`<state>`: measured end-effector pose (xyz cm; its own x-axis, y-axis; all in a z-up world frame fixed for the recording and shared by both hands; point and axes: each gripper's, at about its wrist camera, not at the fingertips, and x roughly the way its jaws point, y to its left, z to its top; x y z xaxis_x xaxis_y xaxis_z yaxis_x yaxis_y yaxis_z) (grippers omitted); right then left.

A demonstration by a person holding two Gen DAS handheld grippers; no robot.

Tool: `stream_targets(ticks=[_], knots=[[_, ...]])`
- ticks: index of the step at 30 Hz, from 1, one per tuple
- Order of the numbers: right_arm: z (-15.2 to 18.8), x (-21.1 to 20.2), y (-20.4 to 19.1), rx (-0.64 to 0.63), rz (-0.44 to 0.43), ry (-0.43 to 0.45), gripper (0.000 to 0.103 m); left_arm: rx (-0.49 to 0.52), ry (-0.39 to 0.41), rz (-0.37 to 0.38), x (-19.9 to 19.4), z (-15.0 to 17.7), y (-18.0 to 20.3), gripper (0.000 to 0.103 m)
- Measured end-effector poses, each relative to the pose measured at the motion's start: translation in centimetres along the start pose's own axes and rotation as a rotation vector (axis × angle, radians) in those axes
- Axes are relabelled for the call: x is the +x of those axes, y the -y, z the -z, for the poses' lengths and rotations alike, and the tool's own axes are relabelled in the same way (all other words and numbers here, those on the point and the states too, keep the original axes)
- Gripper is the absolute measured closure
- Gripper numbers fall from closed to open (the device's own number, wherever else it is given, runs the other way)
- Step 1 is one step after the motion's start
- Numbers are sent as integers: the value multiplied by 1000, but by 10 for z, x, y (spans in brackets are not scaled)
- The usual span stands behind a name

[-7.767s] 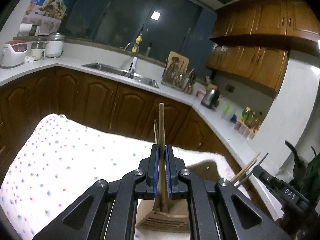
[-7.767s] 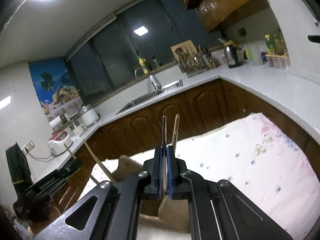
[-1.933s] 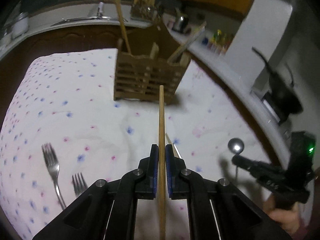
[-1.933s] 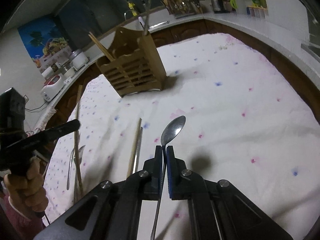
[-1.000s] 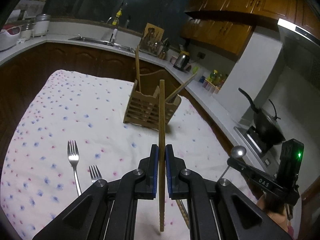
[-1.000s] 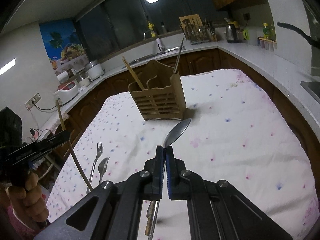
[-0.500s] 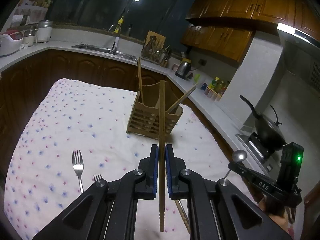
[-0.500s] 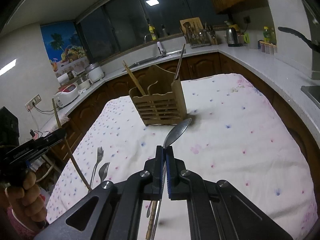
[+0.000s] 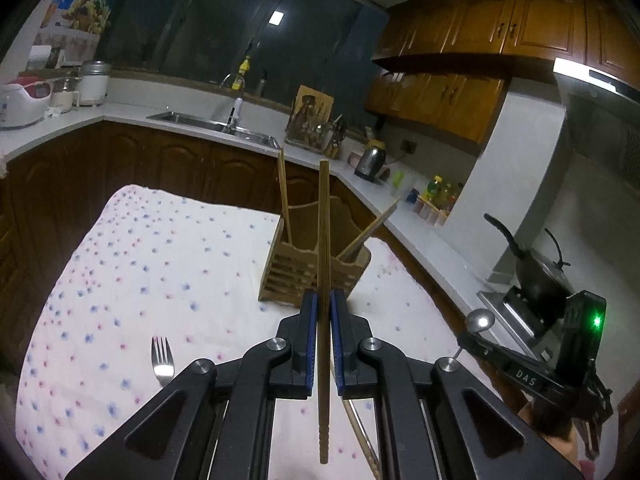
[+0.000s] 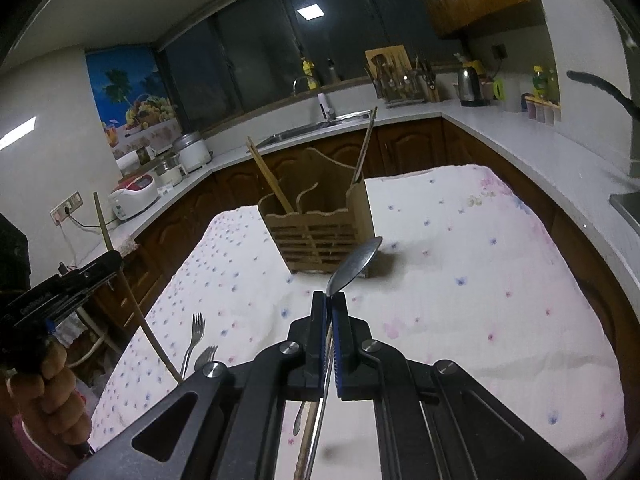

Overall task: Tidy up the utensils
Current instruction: 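Lift the chopstick and spoon upright and carry them over the wooden holder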

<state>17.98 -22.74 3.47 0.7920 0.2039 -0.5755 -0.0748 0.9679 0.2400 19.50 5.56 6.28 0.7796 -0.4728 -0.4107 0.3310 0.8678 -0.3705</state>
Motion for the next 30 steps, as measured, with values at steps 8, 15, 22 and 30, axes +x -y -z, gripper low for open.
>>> stream_targets(ticks=[8, 15, 22, 30], knots=[[-33, 10, 1, -21, -2, 50, 100, 26, 60, -12, 18, -28, 0, 98], [-79, 20, 1, -52, 3, 122, 100, 28, 125, -13, 39, -59, -6, 98], [-121, 39, 1, -56, -3, 196, 100, 41, 202, -20, 70, -84, -8, 98], [-149, 71, -2, -102, 33, 277, 100, 21, 247, -51, 133, -97, -9, 98]])
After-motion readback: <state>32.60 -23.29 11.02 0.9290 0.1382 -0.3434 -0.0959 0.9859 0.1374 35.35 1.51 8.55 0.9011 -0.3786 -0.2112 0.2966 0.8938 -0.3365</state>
